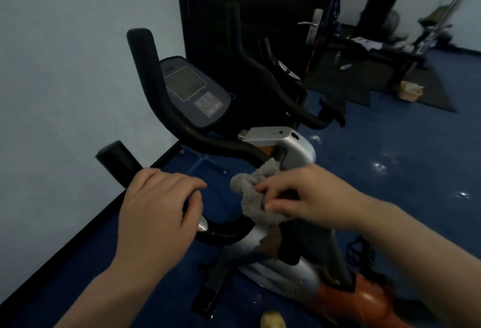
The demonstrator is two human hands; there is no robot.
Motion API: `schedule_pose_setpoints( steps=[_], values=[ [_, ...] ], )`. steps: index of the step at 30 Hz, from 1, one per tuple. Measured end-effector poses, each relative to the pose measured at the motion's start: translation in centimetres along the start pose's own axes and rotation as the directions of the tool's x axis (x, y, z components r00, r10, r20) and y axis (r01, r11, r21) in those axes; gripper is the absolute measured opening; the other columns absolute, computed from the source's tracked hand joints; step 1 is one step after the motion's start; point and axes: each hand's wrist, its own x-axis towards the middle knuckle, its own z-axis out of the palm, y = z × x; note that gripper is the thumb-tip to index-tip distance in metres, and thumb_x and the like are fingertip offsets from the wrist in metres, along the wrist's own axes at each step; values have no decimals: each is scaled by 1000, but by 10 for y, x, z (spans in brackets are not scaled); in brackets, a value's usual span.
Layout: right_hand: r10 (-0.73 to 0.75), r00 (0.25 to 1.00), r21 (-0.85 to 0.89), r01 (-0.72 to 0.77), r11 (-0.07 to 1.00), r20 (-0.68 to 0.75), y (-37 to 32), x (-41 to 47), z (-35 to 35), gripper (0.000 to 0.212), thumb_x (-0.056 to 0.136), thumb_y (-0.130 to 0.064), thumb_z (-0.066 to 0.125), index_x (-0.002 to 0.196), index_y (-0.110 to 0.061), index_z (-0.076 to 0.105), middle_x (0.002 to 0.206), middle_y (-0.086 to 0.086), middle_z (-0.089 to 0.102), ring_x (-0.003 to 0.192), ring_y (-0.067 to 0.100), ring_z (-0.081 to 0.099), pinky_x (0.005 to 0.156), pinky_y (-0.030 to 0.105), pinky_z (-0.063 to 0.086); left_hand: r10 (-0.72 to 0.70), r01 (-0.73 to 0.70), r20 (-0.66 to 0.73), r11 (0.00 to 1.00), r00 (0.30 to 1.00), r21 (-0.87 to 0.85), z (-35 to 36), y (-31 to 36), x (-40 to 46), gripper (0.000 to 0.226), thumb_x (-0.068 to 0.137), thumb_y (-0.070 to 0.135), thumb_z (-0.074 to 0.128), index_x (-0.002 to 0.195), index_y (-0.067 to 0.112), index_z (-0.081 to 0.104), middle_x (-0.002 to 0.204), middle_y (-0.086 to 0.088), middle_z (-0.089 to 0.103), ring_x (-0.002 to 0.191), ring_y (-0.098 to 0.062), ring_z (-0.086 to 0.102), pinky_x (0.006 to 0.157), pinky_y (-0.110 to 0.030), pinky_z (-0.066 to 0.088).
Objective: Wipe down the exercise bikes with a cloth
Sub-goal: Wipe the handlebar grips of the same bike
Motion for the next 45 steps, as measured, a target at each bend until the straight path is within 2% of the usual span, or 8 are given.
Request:
schedule_pose_setpoints(
  steps=[4,11,17,23,28,31,36,45],
  values=[
    [-31,995,-201,50,978,97,-2,28,-4,43,88,-21,64,129,-30,55,131,-9,57,120,12,51,99,36,43,-11,12,-25,999,1000,34,3,2,0,21,86,22,53,89,18,73,69,11,65,65,-15,57,88,-32,38],
    [-208,920,-150,270,951,333,4,43,-12,43,87,-19,67,129,-28,59,128,-9,61,117,10,56,98,34,43,-20,24,-54,997,998,72,7,1,-1,17,86,20,55,88,20,72,73,10,68,67,-15,58,89,-27,31],
    [-328,851,-167,424,890,411,-6,53,4,45,89,-38,61,133,-34,52,116,-8,66,102,12,61,82,27,45,-56,62,-53,991,997,120,9,6,2,18,86,17,56,89,20,73,73,11,67,67,-14,56,90,-24,29],
    [-263,817,-162,393,905,513,3,53,1,47,94,-46,51,138,-33,44,133,-13,53,119,9,50,101,32,40,-78,82,-38,992,996,99,8,7,2,18,87,19,55,93,20,72,81,11,69,73,-8,53,96,-23,28],
    [-282,914,-256,359,898,293,-36,40,40,31,100,-48,27,99,-22,43,88,-4,54,80,20,55,80,42,45,-114,103,-76,985,991,-135,-3,4,1,26,85,12,60,108,23,66,121,11,63,120,-1,51,116,-21,20],
    [-202,978,-216,206,954,41,-56,39,63,15,102,-39,32,105,-24,36,74,-3,40,72,22,49,68,38,43,-119,68,-165,956,979,-286,-15,-2,2,30,87,6,59,110,24,64,132,7,57,136,-6,41,114,-17,24],
    [77,951,-102,-113,988,-299,-96,20,95,54,93,-45,1,115,-26,46,100,-7,52,87,15,45,94,33,33,-39,-27,-249,967,968,-255,-32,-22,3,32,90,4,53,120,14,61,142,0,48,143,-13,30,118,-26,23],
    [237,837,53,-243,969,-493,-125,52,107,53,94,-55,9,129,-33,42,98,-12,56,76,10,57,59,25,46,-329,219,-40,709,944,-670,-40,-49,-8,46,98,29,36,142,23,45,140,28,48,131,12,38,99,1,29]
  ],
)
